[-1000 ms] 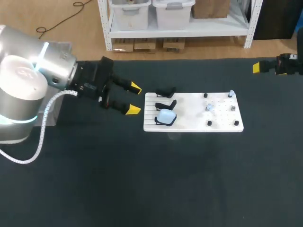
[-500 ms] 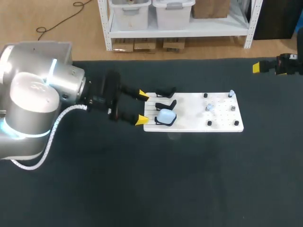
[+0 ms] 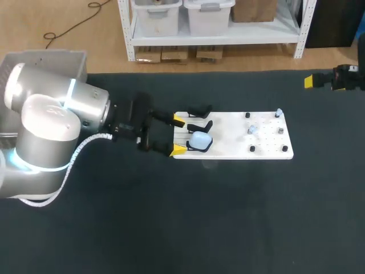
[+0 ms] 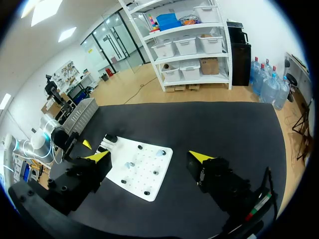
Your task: Pick up each earbud case from the left stands, insert the matching earbuds, close the lid, and place the case in the box.
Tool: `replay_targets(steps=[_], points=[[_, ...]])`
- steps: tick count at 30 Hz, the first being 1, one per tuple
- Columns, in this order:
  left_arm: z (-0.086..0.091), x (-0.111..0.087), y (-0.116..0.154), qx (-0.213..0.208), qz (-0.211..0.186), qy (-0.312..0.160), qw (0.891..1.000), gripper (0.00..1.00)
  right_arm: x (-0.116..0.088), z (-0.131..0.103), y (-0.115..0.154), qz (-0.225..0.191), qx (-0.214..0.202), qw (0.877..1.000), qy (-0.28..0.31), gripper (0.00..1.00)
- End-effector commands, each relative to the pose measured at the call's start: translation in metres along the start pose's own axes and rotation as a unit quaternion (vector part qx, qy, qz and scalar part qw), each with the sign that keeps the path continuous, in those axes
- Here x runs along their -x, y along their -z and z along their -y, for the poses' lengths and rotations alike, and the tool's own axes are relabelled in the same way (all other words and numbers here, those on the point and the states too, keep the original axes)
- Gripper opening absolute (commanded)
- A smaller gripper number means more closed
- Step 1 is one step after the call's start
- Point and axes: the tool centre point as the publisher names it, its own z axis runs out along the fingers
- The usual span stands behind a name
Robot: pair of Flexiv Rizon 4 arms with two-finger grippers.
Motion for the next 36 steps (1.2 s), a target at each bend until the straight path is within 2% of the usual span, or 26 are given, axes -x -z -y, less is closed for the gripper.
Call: replay_targets(steps=[1, 7, 10, 16, 27, 36], points=[[-0.004, -0.002, -0.007, -0.007, -0.003, 0.002, 1.0, 0.9, 0.0, 0.0, 0.0, 0.0, -0.001, 1.0, 0.0, 1.0], [-0.003, -0.006, -0.016, -0.008, -0.008, 0.011, 1.0, 0.9, 0.0, 0.0, 0.0, 0.0, -0.001, 1.0, 0.0, 1.0], [-0.003, -0.006, -0.019, -0.009, -0.008, 0.012, 1.0, 0.85, 0.0, 0.0, 0.0, 0.0, -0.001, 1.0, 0.0, 1.0], [-0.004, -0.008, -0.025, -0.007, -0.009, 0.015, 1.0, 0.84, 0.0, 0.0, 0.0, 0.0, -0.001, 1.0, 0.0, 1.0], [-0.008, -0.007, -0.029, -0.002, -0.007, 0.022, 1.0, 0.65, 0.0, 0.0, 0.0, 0.0, -0.001, 1.0, 0.0, 1.0], [-0.009, -0.007, -0.033, -0.006, -0.006, 0.022, 1.0, 0.63, 0.0, 0.0, 0.0, 0.0, -0.001, 1.0, 0.0, 1.0]])
